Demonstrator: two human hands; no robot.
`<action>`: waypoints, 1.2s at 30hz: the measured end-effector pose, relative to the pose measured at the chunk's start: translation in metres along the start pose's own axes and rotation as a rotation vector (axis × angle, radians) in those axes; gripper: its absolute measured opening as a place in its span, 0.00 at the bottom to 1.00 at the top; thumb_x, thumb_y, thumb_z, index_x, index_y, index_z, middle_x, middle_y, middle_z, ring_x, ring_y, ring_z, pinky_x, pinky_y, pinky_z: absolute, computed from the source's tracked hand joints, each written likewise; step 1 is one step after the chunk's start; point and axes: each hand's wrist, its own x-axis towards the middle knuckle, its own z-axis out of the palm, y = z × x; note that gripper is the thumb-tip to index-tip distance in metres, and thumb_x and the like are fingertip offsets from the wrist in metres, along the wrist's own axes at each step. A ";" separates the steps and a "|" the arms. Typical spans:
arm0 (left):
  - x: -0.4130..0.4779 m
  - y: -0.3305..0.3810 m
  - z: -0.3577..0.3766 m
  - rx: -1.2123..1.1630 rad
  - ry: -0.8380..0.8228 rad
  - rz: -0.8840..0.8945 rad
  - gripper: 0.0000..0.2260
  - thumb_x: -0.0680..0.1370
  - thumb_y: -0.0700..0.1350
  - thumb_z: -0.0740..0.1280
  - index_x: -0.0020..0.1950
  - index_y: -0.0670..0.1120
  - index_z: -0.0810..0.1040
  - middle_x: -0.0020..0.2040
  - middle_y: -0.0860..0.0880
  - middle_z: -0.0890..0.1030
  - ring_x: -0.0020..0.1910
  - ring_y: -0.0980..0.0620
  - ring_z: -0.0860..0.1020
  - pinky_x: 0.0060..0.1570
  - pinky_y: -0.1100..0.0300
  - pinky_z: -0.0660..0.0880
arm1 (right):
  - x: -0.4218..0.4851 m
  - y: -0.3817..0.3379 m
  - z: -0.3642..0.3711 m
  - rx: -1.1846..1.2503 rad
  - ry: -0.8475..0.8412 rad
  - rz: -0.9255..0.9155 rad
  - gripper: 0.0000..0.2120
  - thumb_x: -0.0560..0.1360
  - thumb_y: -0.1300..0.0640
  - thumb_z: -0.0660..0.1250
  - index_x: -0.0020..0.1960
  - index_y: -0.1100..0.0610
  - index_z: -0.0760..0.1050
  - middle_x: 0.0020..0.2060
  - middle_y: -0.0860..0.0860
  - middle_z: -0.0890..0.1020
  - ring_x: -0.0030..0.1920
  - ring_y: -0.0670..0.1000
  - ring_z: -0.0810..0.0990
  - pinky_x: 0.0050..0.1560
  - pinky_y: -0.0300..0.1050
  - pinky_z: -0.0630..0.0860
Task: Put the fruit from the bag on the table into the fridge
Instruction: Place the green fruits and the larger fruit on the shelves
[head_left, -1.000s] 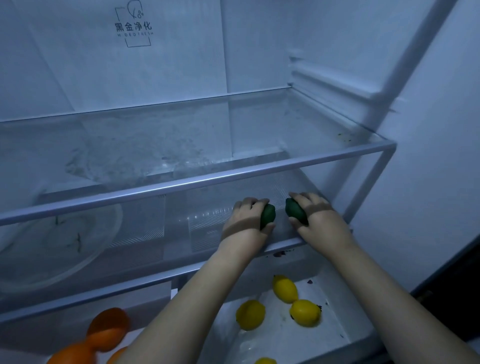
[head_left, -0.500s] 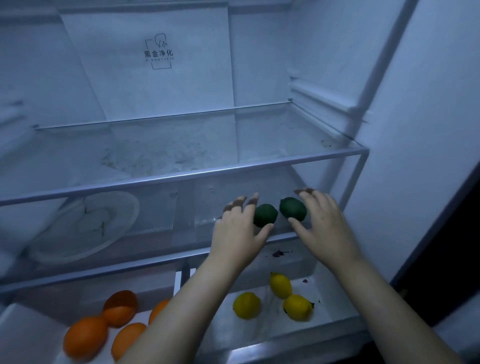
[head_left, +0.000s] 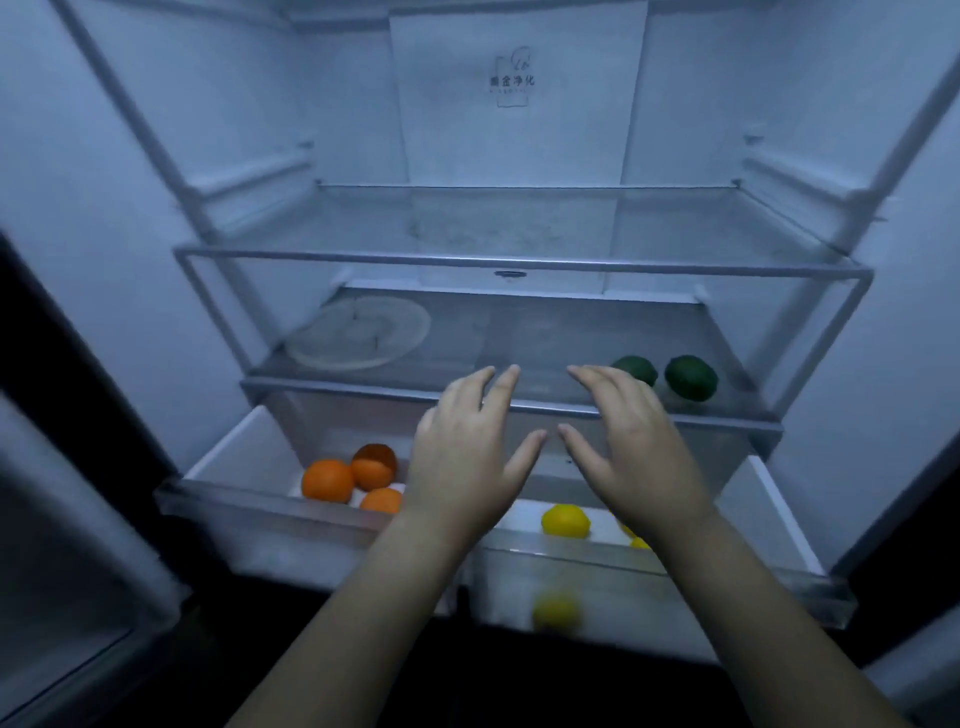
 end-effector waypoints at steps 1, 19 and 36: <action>-0.012 -0.010 -0.010 0.027 0.017 -0.025 0.29 0.74 0.61 0.57 0.71 0.48 0.69 0.65 0.47 0.74 0.64 0.47 0.72 0.55 0.52 0.73 | -0.001 -0.011 0.005 0.019 -0.016 -0.026 0.24 0.75 0.48 0.61 0.69 0.55 0.67 0.63 0.51 0.73 0.65 0.52 0.69 0.65 0.47 0.67; -0.302 -0.182 -0.254 0.497 0.103 -0.629 0.27 0.77 0.61 0.53 0.72 0.50 0.67 0.70 0.50 0.70 0.69 0.50 0.65 0.65 0.53 0.65 | -0.049 -0.361 0.125 0.394 -0.321 -0.629 0.25 0.73 0.49 0.67 0.68 0.56 0.69 0.62 0.53 0.74 0.61 0.53 0.73 0.60 0.43 0.69; -0.620 -0.238 -0.405 0.691 0.321 -1.323 0.26 0.75 0.60 0.56 0.68 0.49 0.71 0.68 0.48 0.72 0.67 0.47 0.69 0.62 0.48 0.70 | -0.218 -0.700 0.204 0.666 -0.674 -1.211 0.25 0.75 0.47 0.65 0.70 0.52 0.66 0.66 0.48 0.70 0.66 0.47 0.67 0.57 0.36 0.64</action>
